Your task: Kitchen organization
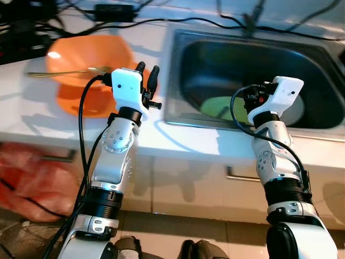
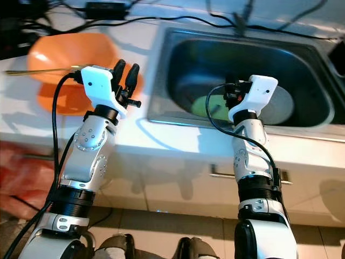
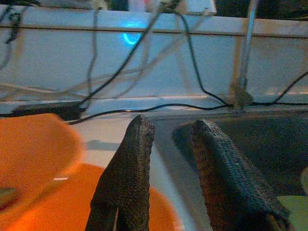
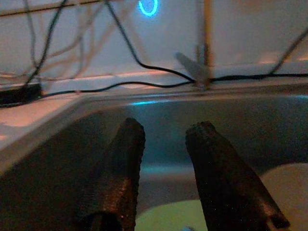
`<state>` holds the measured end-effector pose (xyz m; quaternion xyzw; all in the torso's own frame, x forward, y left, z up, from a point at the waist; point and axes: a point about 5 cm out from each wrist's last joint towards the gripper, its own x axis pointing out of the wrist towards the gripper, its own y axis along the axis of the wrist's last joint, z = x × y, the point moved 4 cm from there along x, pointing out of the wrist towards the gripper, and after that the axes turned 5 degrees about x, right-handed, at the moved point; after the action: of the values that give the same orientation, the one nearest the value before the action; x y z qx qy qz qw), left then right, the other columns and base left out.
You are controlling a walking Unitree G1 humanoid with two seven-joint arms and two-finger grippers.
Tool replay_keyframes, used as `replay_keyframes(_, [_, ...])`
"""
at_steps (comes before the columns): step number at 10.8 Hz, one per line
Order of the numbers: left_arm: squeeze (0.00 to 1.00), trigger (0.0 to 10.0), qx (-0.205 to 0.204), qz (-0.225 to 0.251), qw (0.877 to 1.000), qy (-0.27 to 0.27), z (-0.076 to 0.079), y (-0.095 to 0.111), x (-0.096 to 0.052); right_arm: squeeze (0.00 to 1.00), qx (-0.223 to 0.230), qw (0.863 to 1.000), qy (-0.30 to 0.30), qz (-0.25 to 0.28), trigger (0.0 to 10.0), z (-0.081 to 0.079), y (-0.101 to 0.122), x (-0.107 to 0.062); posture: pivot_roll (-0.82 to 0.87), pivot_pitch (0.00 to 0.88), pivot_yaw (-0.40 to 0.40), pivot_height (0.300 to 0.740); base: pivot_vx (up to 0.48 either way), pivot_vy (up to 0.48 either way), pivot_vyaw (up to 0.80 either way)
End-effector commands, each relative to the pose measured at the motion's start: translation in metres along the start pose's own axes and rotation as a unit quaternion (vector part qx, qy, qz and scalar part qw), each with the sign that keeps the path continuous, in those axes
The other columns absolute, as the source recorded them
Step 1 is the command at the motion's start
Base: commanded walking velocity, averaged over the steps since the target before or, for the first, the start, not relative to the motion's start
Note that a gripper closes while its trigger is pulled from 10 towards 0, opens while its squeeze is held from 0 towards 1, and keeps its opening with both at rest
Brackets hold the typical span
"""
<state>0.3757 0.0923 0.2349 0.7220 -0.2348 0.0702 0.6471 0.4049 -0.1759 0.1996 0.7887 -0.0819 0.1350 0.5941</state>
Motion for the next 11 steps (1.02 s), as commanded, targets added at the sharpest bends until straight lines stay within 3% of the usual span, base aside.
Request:
replay_keyframes(1, [0.00,10.0,0.004,0.000,1.000,-0.010,0.0068,-0.0007,-0.0001,0.00,0.001,1.000,-0.010,-0.002,10.0,0.0062,-0.0026,-0.0037,0.07,0.148,-0.042,0.723,0.000,-0.319,0.00])
replay_keyframes(11, [0.00,10.0,0.003,0.002,1.000,-0.013,0.0095,-0.0008,0.0001,0.00,0.003,1.000,-0.001,-0.008,10.0,0.0019,-0.0063,-0.0042,0.07,0.145,-0.044,0.723,0.000,-0.430,0.00])
